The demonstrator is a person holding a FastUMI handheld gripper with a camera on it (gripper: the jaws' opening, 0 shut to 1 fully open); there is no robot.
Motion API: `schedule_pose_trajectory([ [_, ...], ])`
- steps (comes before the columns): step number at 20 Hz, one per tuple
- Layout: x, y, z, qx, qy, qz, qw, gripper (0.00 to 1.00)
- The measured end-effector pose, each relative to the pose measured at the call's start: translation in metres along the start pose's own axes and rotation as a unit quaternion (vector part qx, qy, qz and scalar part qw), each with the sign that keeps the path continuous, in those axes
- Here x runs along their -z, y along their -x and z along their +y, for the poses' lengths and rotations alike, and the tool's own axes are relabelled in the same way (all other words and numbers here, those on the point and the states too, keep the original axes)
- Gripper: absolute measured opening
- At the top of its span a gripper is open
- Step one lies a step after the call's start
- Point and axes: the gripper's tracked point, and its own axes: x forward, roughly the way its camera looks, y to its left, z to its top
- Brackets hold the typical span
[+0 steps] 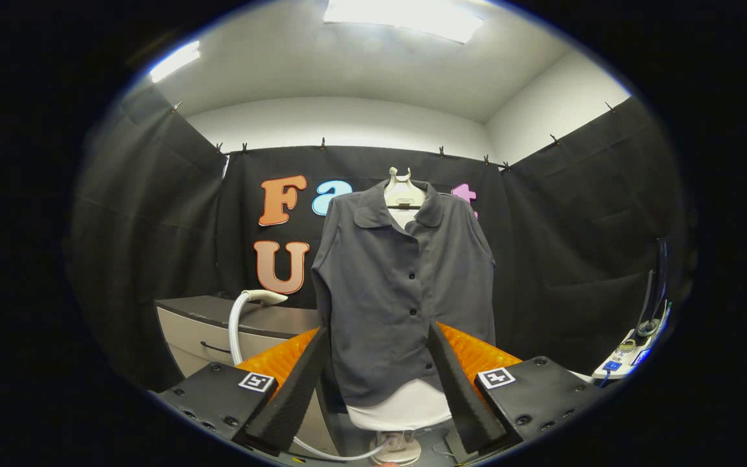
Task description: Iron the clothes twice with a garment steamer, once on the left side and once on the right side.
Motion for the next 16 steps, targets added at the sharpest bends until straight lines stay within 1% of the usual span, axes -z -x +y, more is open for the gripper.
schedule_pose_trajectory([
  [4, -0.006, 0.003, 0.0, 0.002, -0.001, -0.007, 1.0, 0.98],
  [12, -0.005, 0.007, 0.005, -0.002, 0.0, -0.004, 1.0, 0.98],
  [16, -0.007, 0.008, 0.013, -0.012, 0.003, -0.004, 1.0, 0.98],
])
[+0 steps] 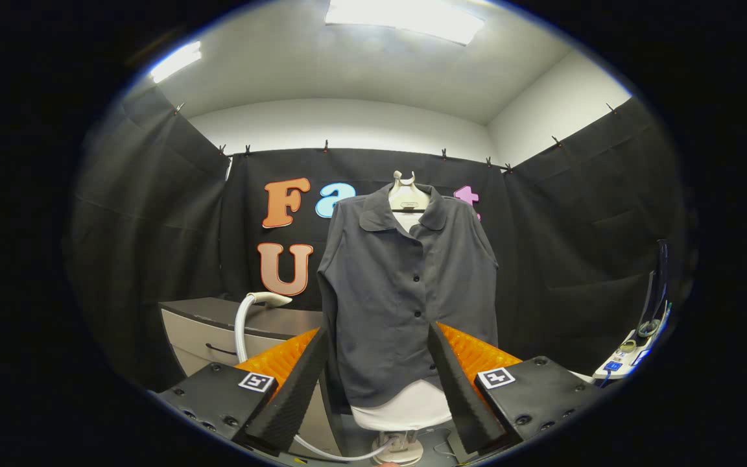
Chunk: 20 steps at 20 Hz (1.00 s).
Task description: Iron the clothes twice with a garment steamer, once on the left side and once on the right side.
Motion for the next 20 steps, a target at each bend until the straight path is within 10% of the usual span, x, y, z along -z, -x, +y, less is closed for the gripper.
schedule_pose_trajectory([
  [20, -0.069, -0.098, 0.109, -0.113, -0.036, -0.056, 0.991, 0.98],
])
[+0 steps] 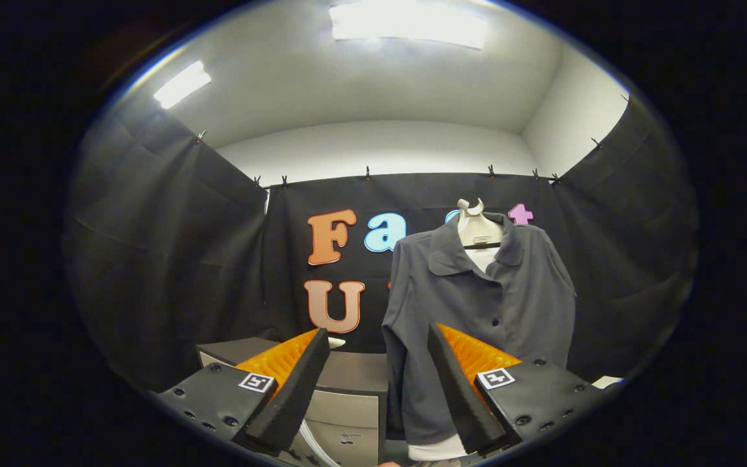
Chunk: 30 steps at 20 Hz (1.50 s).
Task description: Iron the clothes twice with a garment steamer, once on the left side and once on the right side.
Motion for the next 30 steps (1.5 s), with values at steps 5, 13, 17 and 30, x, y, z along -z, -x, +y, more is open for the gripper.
schedule_pose_trajectory([
  [5, 0.014, -0.103, 0.05, -0.044, -0.016, 0.036, 0.998, 0.99],
  [13, 0.07, -0.288, 0.153, -0.104, -0.023, 0.178, 0.978, 0.99],
  [17, 0.13, -0.346, 0.184, -0.106, -0.023, 0.279, 0.954, 0.99],
  [30, 0.309, -0.397, 0.183, -0.039, 0.032, 0.474, 0.879, 0.99],
])
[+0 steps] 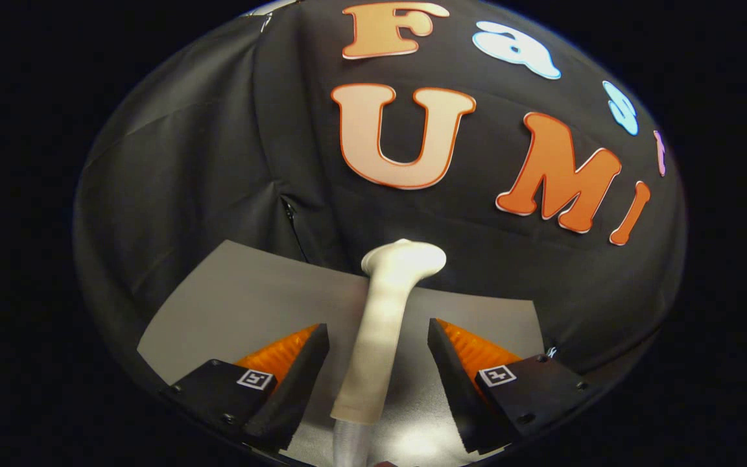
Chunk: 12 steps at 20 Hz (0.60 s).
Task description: Iron the clothes twice with a garment steamer, once on the left side and once on the right side.
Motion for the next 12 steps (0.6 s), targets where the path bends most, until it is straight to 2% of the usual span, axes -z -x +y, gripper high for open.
schedule_pose_trajectory([
  [4, 0.015, -0.021, -0.002, 0.009, -0.023, 0.035, 0.999, 0.97],
  [9, 0.039, -0.031, 0.001, 0.005, -0.023, 0.092, 0.996, 0.8],
  [12, 0.037, -0.032, 0.007, -0.024, -0.024, 0.092, 0.995, 0.64],
])
